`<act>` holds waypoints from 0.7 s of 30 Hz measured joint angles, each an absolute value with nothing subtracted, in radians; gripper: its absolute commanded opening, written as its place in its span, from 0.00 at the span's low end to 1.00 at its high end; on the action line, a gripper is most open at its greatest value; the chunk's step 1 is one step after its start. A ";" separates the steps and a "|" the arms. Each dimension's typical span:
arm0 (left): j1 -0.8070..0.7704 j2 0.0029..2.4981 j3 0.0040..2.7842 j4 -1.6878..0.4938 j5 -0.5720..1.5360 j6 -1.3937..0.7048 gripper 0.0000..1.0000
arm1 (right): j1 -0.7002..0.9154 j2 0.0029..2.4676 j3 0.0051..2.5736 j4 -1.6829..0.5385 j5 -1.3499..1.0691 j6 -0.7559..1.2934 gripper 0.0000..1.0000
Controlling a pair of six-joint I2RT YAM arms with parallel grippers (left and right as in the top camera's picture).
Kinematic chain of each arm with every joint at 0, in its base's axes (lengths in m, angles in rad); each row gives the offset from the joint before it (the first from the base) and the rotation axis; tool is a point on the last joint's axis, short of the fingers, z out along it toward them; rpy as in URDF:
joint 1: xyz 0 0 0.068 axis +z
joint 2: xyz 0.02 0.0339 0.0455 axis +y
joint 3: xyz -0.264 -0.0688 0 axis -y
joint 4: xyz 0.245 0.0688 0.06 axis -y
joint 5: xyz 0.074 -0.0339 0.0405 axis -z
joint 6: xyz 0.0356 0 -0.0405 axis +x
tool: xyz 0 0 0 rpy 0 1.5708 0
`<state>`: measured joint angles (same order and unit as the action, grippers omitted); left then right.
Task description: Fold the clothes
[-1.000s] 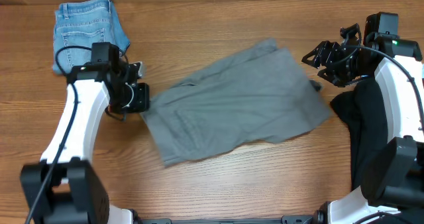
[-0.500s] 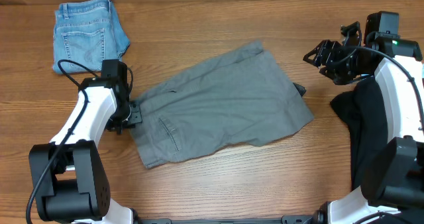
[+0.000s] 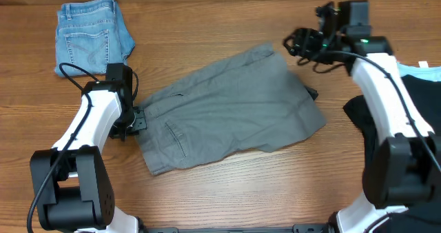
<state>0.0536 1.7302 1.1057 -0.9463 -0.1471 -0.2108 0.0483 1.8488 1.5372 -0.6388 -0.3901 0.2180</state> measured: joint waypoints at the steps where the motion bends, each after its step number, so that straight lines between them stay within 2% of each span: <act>1: 0.054 1.730 1.106 -0.946 -0.147 -0.211 0.19 | 0.054 1.867 1.537 -0.610 -0.384 0.229 0.82; 3: 0.054 1.730 1.106 -0.946 -0.142 -0.210 0.24 | 0.056 1.906 1.537 -0.567 -0.371 0.238 0.84; 12: 0.054 1.730 1.106 -0.942 -0.097 -0.208 0.27 | 0.046 2.077 1.537 -0.446 -0.355 0.188 0.85; 14: 0.054 1.730 1.106 -0.942 -0.086 -0.208 0.27 | 0.046 2.115 1.537 -0.443 -0.356 0.176 0.78; 19: 0.054 1.730 1.106 -0.938 -0.073 -0.208 0.30 | 0.046 2.152 1.537 -0.457 -0.377 0.163 0.66; 21: 0.054 1.730 1.106 -0.938 -0.070 -0.208 0.31 | 0.046 2.154 1.537 -0.464 -0.390 0.158 0.57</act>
